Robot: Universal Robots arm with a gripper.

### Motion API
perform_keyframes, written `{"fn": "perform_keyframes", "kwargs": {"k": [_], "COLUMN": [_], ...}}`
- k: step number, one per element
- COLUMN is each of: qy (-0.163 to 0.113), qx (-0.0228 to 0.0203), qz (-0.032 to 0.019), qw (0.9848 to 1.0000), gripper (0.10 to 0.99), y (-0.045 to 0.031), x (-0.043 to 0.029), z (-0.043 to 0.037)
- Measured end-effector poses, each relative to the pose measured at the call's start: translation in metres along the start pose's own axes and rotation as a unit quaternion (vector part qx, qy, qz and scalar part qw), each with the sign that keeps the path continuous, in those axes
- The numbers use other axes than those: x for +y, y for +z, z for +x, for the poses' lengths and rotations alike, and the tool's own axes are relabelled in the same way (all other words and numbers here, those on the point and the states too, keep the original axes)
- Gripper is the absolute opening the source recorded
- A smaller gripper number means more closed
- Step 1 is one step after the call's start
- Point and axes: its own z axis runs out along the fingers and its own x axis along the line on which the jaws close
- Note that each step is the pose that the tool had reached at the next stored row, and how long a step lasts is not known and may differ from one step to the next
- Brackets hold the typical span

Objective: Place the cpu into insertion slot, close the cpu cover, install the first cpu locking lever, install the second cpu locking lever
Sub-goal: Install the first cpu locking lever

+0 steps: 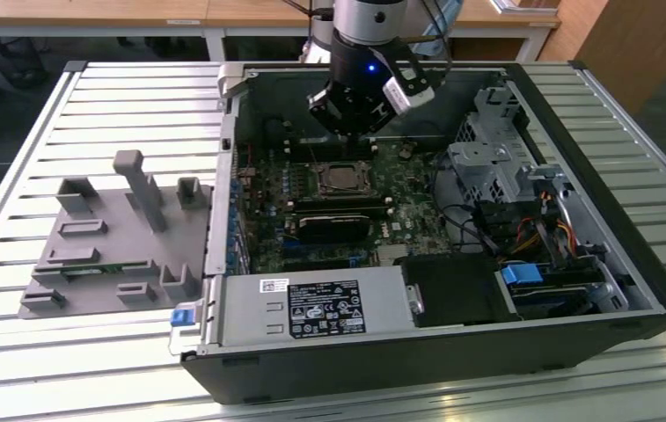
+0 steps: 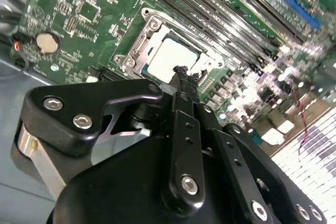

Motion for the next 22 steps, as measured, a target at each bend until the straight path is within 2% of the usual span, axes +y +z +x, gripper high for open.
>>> {"fn": "perform_keyframes", "kwargs": {"k": [1, 3, 4, 5, 9, 13, 16, 22], "qy": [-0.003, -0.005, -0.005, -0.005, -0.001, 0.019, 0.023, 0.023], "qx": [-0.0006, -0.0019, -0.0026, -0.003, -0.0032, -0.0035, -0.0037, -0.0053], "qz": [-0.0043, -0.0223, -0.0294, -0.0314, -0.0316, -0.0319, -0.032, -0.032], "qw": [1.0, 0.9997, 0.9996, 0.9995, 0.9995, 0.9993, 0.9992, 0.9992], "gripper": [0.106, 0.106, 0.106, 0.106, 0.106, 0.106, 0.106, 0.106], "y": [0.0001, 0.0001, 0.0003, 0.0005, 0.0009, 0.0019, 0.0027, 0.004], "x": [0.0, -0.0001, -0.0002, -0.0002, 0.0003, 0.0009, 0.0014, 0.0037], "z": [0.0, 0.0, 0.0, 0.0006, 0.0071, 0.0104, 0.0137, 0.0278]}}
